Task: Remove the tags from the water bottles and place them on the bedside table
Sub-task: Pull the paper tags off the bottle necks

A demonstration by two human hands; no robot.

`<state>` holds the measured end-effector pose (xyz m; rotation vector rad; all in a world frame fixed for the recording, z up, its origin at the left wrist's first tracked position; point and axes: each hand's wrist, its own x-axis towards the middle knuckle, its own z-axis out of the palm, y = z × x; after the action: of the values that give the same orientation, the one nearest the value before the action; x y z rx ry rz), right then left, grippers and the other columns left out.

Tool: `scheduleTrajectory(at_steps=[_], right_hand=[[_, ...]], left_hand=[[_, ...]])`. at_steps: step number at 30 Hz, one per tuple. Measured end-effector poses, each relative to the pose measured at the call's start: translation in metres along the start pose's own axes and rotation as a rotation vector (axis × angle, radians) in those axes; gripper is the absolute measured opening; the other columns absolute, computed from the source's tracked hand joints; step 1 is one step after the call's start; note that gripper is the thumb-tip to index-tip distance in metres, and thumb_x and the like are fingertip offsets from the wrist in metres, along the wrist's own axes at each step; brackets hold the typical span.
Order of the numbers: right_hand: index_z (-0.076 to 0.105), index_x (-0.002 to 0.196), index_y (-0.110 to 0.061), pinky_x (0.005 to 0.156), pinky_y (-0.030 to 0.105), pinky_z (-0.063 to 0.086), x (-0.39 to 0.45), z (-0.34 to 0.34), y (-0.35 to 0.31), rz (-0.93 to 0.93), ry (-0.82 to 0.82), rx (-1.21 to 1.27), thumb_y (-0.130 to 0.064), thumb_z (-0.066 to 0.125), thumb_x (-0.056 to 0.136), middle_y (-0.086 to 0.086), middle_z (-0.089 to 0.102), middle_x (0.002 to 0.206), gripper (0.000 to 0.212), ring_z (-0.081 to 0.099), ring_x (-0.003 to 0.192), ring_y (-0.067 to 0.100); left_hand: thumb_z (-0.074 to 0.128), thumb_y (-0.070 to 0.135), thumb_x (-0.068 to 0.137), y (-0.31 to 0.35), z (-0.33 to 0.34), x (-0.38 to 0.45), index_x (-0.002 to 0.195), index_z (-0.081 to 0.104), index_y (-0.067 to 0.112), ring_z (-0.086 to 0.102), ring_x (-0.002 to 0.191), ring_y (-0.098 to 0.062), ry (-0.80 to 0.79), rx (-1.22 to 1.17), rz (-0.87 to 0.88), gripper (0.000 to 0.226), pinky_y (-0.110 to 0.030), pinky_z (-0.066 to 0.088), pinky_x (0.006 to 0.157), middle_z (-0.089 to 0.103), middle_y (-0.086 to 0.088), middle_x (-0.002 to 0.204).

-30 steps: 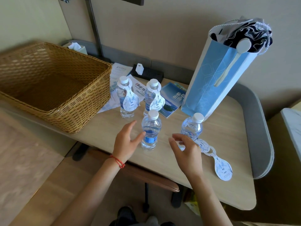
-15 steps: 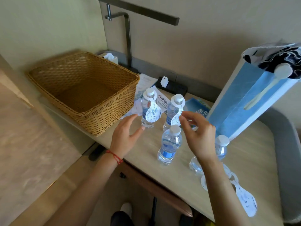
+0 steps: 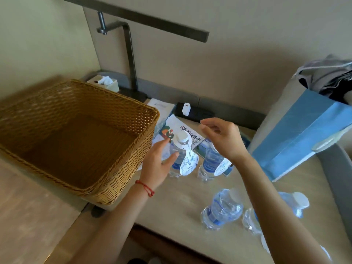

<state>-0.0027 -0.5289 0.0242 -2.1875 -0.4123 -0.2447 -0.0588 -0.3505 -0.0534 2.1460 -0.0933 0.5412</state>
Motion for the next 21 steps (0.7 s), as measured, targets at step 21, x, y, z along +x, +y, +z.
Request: scheduleTrajectory(at_steps=[21], right_hand=[[0.067, 0.106, -0.005, 0.070, 0.014, 0.050, 0.067, 0.030, 0.023, 0.138, -0.616, -0.122, -0.012, 0.057, 0.089, 0.013, 0.066, 0.114, 0.021, 0.064, 0.082, 0.019]], left_hand=[[0.064, 0.017, 0.082, -0.042, 0.024, 0.022, 0.129, 0.043, 0.014, 0.048, 0.123, -0.018, -0.268, -0.287, -0.102, 0.052, -0.038, 0.045, 0.100, 0.050, -0.001, 0.131]])
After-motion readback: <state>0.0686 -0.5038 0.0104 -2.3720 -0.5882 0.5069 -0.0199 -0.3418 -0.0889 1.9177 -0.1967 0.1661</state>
